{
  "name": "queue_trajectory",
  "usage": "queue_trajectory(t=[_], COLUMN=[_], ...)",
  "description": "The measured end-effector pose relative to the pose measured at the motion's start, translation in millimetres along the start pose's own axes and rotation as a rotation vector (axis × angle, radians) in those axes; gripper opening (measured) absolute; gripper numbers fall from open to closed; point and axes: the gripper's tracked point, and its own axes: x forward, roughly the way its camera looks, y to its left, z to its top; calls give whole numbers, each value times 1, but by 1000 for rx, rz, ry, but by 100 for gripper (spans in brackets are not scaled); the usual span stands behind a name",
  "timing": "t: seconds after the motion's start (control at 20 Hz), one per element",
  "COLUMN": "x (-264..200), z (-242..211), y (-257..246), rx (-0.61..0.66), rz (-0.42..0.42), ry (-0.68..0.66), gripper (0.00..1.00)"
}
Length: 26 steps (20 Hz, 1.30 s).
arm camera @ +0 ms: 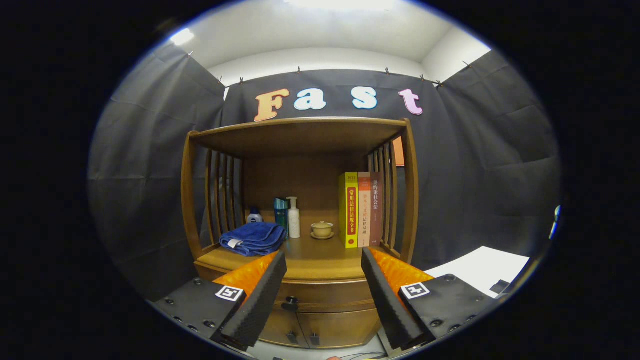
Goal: Pull open the drawer, take out the items inside it, and place them on the countertop above the cabinet.
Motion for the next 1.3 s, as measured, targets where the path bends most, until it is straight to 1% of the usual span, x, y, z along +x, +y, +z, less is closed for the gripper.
queue_trajectory(t=[0.15,0.4,0.85,0.95,1.0,1.3], x=[3,2,-4,-6,-6,-10], z=[-6,-10,-3,-2,-2,3], y=[-6,-18,-14,-11,-9,-3], rx=[20,41,20,14,14,4], rz=[10,-3,-7,-4,-3,-5], ry=[15,21,7,5,6,-3], gripper=[98,98,98,67,99,99])
